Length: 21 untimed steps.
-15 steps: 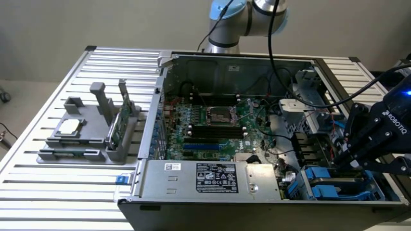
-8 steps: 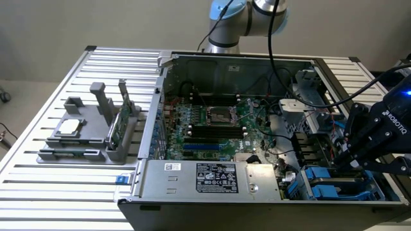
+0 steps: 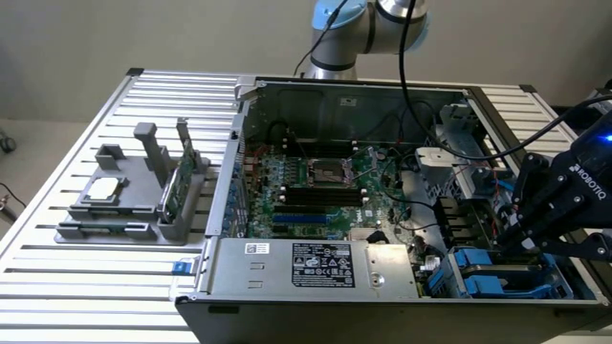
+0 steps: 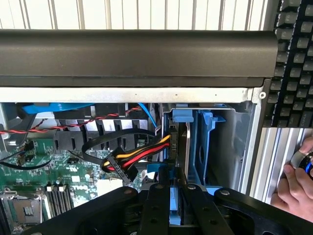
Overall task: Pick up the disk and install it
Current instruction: 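Insert the second disk wire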
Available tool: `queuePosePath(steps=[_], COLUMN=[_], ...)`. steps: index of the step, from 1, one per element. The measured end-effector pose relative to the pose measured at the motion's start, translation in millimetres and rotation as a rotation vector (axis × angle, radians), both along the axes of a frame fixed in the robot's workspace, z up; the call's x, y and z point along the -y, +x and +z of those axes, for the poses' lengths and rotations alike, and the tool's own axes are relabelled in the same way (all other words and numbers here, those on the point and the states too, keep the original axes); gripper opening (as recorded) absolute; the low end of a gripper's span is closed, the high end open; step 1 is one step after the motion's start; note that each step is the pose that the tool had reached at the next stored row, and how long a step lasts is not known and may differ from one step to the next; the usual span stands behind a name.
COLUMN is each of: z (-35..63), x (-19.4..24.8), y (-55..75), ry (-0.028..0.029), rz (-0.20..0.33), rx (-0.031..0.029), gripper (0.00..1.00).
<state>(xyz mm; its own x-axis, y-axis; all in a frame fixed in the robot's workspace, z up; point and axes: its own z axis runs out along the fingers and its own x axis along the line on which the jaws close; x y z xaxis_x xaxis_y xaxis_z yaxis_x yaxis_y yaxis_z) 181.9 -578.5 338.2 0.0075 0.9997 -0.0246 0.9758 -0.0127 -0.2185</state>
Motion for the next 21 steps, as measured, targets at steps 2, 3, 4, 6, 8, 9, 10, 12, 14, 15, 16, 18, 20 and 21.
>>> queuePosePath(steps=[2,3,4,6,8,9,10,12,14,15,16,18,20,21], z=[0.1,0.0,-0.1,-0.1,-0.2,-0.2,-0.3,-0.6,-0.7,-0.7,-0.8,-1.0,-1.2,-1.3], x=[0.0,0.0,0.0,0.0,0.0,-0.1,-0.1,0.0,0.2,0.3,0.5,1.1,1.8,2.3], y=[-0.4,-0.6,-0.8,-1.0,-1.0,-1.0,-1.0,-1.0,-1.0,-1.0,-1.0,-1.0,-1.0,-1.0], ry=[-0.0001,0.0,0.0001,0.0004,0.0009,0.0014,0.002,0.0032,0.0043,0.0047,0.0052,0.0064,0.0079,0.0088], rz=[0.0,0.0,0.0,0.0,0.0,0.0,0.0,0.0,0.0,0.0,0.0,0.0,0.0,0.0], rx=[0.0,0.0,0.0,0.0,0.0,0.0,0.0,0.0001,0.0,0.0001,0.0,0.0,0.0,0.0], gripper=[0.16,0.16,0.16,0.16,0.16,0.16,0.16,0.16,0.16,0.16,0.16,0.16,0.16,0.16])
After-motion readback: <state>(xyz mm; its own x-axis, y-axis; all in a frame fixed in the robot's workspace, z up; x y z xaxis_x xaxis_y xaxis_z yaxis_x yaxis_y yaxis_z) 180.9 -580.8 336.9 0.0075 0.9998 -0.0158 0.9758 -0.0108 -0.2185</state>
